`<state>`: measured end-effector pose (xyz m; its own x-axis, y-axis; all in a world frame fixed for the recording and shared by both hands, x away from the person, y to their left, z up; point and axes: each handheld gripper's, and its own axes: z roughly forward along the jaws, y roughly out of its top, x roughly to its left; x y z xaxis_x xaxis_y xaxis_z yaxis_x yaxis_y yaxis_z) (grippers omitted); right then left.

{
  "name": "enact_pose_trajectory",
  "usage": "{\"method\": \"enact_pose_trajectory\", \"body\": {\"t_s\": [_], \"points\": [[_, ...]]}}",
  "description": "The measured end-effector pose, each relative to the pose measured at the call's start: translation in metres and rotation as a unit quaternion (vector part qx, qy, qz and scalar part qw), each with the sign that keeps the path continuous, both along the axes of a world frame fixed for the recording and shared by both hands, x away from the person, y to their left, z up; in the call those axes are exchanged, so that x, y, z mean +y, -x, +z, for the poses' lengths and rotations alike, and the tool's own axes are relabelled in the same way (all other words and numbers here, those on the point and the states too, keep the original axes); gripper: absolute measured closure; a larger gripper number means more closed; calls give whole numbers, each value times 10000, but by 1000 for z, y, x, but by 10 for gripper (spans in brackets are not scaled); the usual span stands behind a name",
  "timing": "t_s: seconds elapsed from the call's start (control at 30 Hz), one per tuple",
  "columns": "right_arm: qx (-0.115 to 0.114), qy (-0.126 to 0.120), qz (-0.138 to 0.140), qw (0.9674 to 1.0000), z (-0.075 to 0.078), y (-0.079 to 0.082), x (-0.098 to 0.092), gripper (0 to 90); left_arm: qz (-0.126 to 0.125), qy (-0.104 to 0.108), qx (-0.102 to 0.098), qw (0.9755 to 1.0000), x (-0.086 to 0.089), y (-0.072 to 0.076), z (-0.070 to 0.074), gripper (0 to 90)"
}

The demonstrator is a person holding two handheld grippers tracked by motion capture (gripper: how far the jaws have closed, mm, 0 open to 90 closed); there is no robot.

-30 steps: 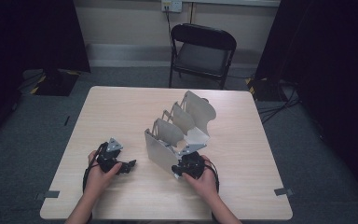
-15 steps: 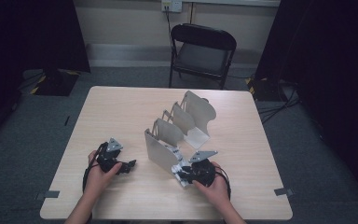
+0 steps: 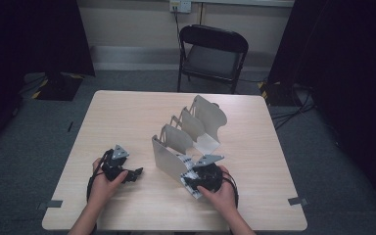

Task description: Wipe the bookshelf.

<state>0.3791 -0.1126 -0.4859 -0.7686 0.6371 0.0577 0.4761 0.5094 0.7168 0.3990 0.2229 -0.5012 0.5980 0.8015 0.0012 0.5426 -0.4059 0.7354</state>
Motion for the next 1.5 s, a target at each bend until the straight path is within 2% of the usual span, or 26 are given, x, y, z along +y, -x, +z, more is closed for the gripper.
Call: {"method": "enact_pose_trajectory", "body": {"t_s": [0.13,0.27,0.37,0.47,0.53,0.7,0.9,1.07,1.1,1.13,1.27,1.5], "points": [[-85,83,45,9999,-1,1,4,647,1,-2,-1,10000,0,0,0,108],[34,205,61,9998,2,-2,4,773,2,-1,0,10000,0,0,0,108],[189,193,67,9996,5,-4,2,789,1,-3,-1,10000,0,0,0,108],[194,202,217,9994,11,-2,0,791,1,2,-1,10000,0,0,0,108],[162,109,272,9994,19,-2,-3,791,0,3,1,10000,0,0,0,107],[2,-86,390,9992,45,-3,-3,791,1,-2,0,10000,0,0,0,108],[-175,-413,390,9982,75,-9,-2,792,2,-1,0,10000,0,0,0,108],[-447,-698,456,9955,100,-12,-2,792,0,1,-1,10000,0,0,0,108],[-447,-698,456,9955,100,-12,-2,792,0,1,-1,10000,0,0,0,108],[-539,-600,361,9961,106,-15,0,792,2,-1,0,10000,0,0,0,108],[-427,-576,175,9973,98,-25,0,792,2,0,-1,10000,0,0,0,108],[-153,-411,-38,9990,63,-31,0,792,-1,0,0,10000,0,0,0,108]]}}
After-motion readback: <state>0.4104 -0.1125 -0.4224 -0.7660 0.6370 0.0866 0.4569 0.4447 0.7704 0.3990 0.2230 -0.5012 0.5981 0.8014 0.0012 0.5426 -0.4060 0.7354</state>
